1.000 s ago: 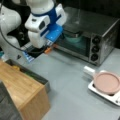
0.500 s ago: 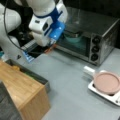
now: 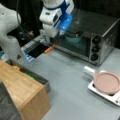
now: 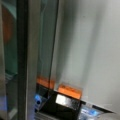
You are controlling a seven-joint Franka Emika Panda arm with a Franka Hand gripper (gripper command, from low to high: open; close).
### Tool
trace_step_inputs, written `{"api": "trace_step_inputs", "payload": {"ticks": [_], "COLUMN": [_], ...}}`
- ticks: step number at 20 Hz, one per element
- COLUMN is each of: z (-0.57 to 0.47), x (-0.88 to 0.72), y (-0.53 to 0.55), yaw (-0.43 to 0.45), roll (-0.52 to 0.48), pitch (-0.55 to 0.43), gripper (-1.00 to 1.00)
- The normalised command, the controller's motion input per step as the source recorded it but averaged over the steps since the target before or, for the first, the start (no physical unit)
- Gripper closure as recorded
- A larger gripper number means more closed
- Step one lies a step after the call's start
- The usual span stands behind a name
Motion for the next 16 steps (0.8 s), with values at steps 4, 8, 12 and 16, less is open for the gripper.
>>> {"api": "trace_step_inputs", "payload": {"ticks": [4, 8, 12, 16], "z": [-0.11, -0.14, -0.19, -0.25], "x": [-0.33, -0.29, -0.25, -0.25], "y": [0.52, 0.52, 0.39, 0.17], "yaw": [-0.218, -0.268, -0.278, -0.236], "roll": [0.181, 0.156, 0.11, 0.122], "pitch": [-0.138, -0.163, -0.192, -0.195], "gripper": [-1.0, -1.0, -1.0, -1.0]}}
